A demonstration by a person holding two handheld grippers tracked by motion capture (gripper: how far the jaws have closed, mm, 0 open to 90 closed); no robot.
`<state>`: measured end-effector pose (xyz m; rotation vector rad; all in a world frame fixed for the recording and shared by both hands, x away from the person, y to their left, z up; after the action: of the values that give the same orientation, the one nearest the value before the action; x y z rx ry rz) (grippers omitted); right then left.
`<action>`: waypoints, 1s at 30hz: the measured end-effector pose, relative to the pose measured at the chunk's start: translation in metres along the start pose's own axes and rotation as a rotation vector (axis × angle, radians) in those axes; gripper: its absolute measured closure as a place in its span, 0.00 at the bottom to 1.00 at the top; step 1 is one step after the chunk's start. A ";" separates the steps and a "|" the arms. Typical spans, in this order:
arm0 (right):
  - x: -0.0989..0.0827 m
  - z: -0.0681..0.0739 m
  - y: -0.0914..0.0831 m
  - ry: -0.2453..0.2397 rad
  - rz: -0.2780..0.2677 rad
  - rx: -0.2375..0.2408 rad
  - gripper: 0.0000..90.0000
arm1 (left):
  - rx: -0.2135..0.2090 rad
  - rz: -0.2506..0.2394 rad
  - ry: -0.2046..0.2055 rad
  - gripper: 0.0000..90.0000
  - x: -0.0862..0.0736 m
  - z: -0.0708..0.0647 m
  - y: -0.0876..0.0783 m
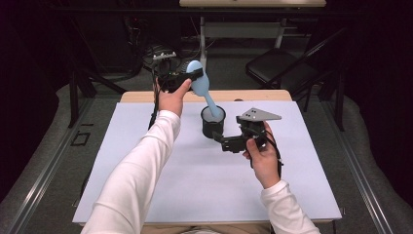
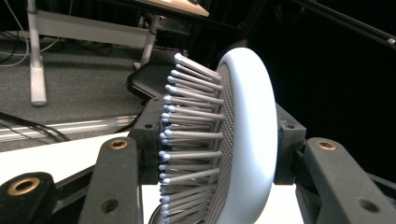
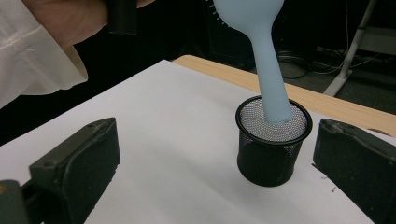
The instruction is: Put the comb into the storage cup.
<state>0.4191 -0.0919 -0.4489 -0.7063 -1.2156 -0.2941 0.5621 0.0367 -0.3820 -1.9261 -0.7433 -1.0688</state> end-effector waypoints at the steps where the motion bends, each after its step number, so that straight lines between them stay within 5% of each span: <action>1: 0.000 0.000 0.000 0.000 0.002 0.001 0.00 | 0.005 0.000 0.005 0.56 0.000 0.001 0.000; 16: 0.000 0.001 0.000 -0.002 0.002 -0.001 0.00 | 0.040 0.017 0.076 0.56 -0.009 -0.002 0.008; 30: 0.001 0.001 -0.001 -0.002 -0.003 -0.002 0.01 | 0.049 0.025 0.086 0.56 -0.018 -0.003 0.015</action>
<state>0.4183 -0.0925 -0.4475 -0.7065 -1.2184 -0.2970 0.5637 0.0242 -0.4020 -1.8320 -0.6892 -1.1011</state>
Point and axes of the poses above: each handheld gripper's, and its own axes: y roughly forward along the jaws, x roughly out of its top, z roughly to its left, the point moved 9 cm from there along y, roughly forward along the jaws, and after that the axes turned 10 degrees about x, right-handed, at the moved point
